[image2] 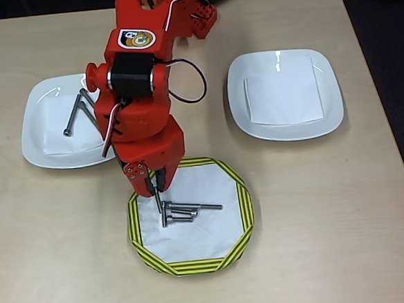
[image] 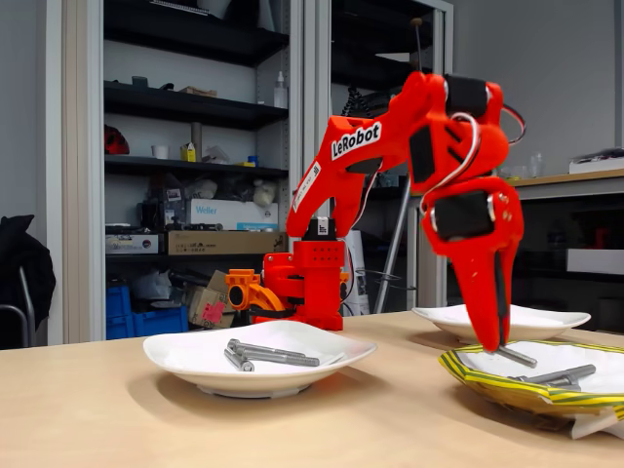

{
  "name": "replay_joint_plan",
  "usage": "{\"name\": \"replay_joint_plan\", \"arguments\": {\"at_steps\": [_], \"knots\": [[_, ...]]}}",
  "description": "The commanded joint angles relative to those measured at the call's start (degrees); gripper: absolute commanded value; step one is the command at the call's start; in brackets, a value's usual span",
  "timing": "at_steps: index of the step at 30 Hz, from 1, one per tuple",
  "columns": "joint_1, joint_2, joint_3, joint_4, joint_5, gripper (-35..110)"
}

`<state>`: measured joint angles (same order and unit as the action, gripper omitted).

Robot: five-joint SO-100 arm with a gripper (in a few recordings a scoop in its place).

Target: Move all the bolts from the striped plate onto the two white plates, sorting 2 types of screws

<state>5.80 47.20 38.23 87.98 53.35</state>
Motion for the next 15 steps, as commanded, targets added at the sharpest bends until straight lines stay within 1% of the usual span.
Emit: {"name": "replay_joint_plan", "arguments": {"at_steps": [1, 4, 7, 11, 15], "knots": [[-1.49, 4.83, -1.41, 1.93, 0.97, 0], [-4.39, 9.58, 3.6, 1.58, 2.81, 0], [-8.53, 16.7, 11.95, 1.49, 7.29, 0], [-15.47, 28.04, 25.14, 0.26, 15.64, 0], [-23.91, 39.2, 38.06, -1.32, 26.63, 0]]}}
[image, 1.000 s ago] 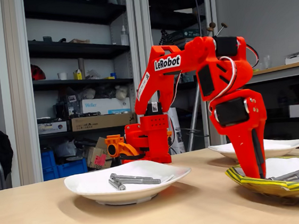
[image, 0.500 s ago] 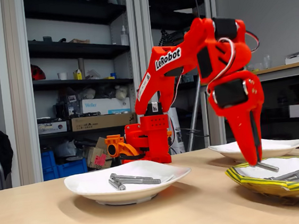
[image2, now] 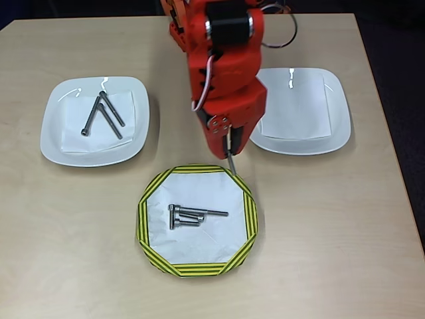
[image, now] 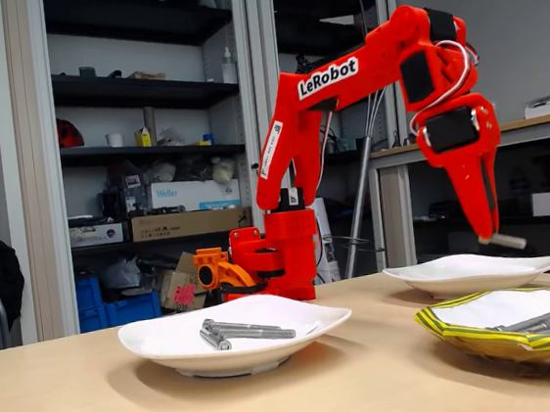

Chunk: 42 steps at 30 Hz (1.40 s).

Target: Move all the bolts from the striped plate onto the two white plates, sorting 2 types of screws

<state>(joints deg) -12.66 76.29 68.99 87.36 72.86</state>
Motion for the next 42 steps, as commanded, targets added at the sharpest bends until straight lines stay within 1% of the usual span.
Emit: {"name": "replay_joint_plan", "arguments": {"at_steps": [1, 8, 15, 18, 20, 25, 28, 35, 42], "knots": [[-7.73, 12.39, 9.84, -1.23, 9.76, 0], [-22.94, 21.62, 21.53, -5.19, 29.36, 0], [-32.96, 28.56, 36.47, -14.5, 45.26, 0], [-34.19, 29.0, 38.41, -17.23, 46.41, 9], [-34.19, 28.92, 38.5, -17.4, 46.49, 10], [-31.46, 29.0, 38.41, -18.72, 42.98, 11], [-27.33, 27.16, 35.86, -19.51, 37.53, 11], [-13.54, 17.75, 23.47, -20.65, 17.84, 9], [-2.99, 8.0, 12.3, -23.29, -3.25, 9]]}}
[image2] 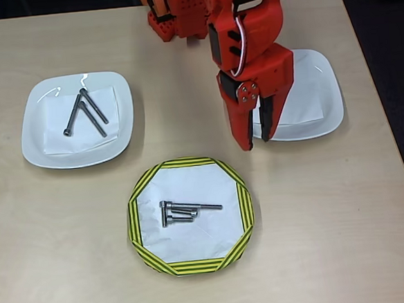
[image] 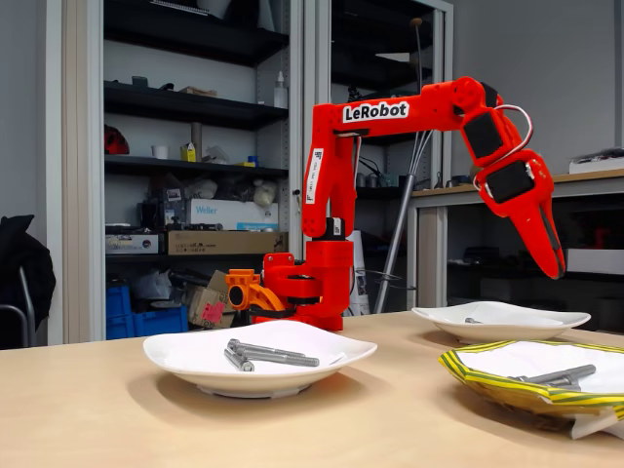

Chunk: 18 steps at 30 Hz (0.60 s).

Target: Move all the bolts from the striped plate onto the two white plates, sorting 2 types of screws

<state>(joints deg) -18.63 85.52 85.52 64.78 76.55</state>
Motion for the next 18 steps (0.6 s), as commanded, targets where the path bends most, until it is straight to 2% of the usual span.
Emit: {"name": "replay_joint_plan", "arguments": {"at_steps": [1, 6, 12, 18], "knots": [[4.04, -2.37, -5.19, -1.23, -9.67, 9], [7.82, -8.17, -9.67, -0.53, -24.79, 10], [12.13, -13.62, -11.95, -6.59, -46.85, 13], [16.0, -21.53, -22.76, -4.04, -54.76, 12]]}}
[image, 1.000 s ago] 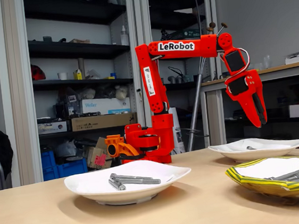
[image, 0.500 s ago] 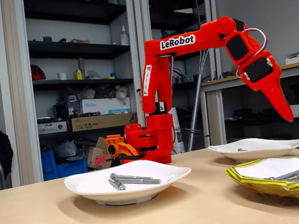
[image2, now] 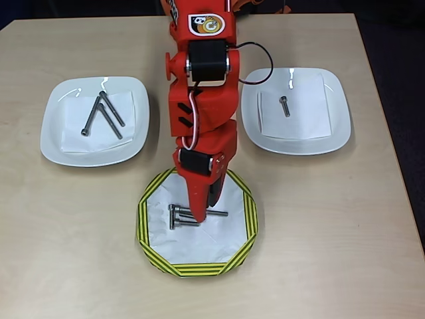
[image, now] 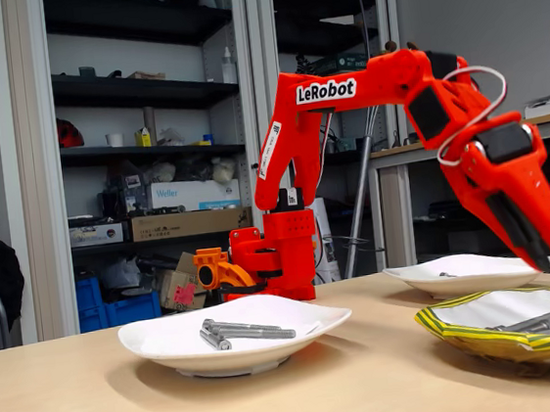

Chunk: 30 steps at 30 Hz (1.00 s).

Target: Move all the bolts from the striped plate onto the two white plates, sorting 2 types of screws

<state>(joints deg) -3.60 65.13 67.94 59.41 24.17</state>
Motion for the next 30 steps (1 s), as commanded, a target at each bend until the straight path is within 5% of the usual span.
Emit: {"name": "replay_joint_plan", "arguments": {"at_steps": [1, 30], "knots": [[1.41, -2.55, -7.38, 2.11, -2.9, 12], [4.92, -18.98, -24.35, 15.47, -2.37, 10]]}}
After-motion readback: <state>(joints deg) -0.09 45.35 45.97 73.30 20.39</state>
